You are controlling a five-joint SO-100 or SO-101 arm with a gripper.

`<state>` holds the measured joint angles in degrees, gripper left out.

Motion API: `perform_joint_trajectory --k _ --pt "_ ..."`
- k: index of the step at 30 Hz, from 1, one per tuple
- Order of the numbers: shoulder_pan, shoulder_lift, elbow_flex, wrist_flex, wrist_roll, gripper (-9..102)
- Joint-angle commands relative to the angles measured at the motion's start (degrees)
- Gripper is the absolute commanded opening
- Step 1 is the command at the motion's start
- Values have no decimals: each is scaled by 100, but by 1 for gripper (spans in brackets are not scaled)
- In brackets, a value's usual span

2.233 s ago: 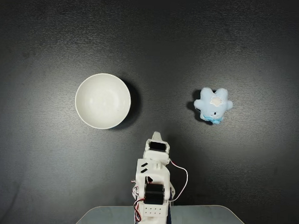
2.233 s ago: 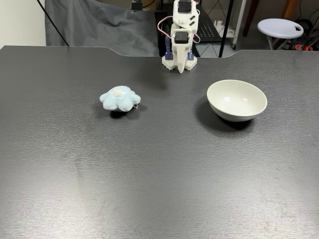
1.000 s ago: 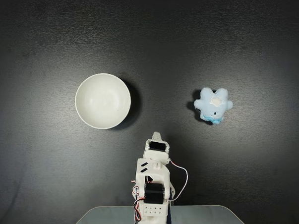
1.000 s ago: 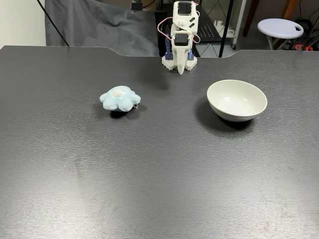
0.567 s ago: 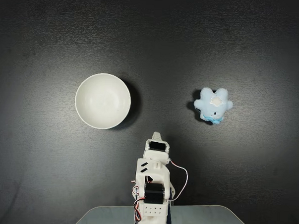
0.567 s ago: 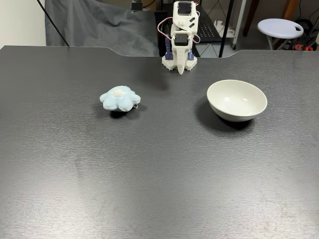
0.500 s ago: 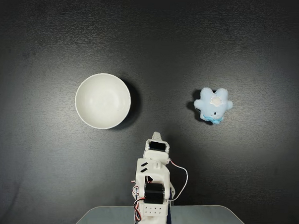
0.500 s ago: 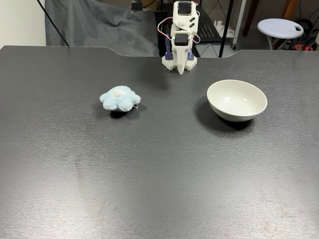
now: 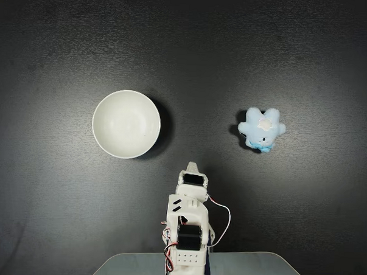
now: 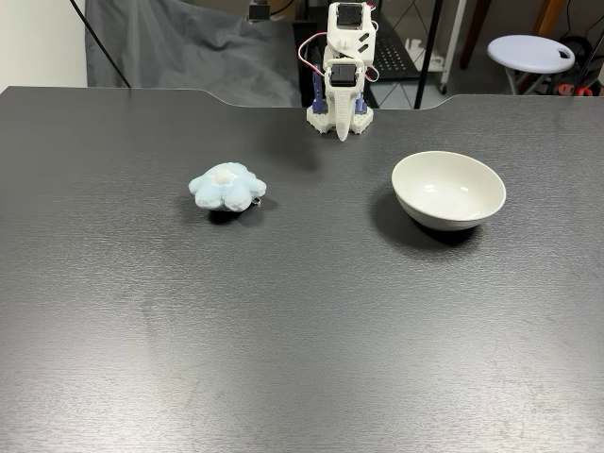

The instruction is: Grasp a skyblue doll and put it in the white bowl.

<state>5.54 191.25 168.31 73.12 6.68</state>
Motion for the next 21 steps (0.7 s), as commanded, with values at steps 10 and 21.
perform_joint_trajectory --k 10,21 --pt "-35 -9 -176 -158 -26 0" --pt "-35 -70 -3621 -2496 -53 0"
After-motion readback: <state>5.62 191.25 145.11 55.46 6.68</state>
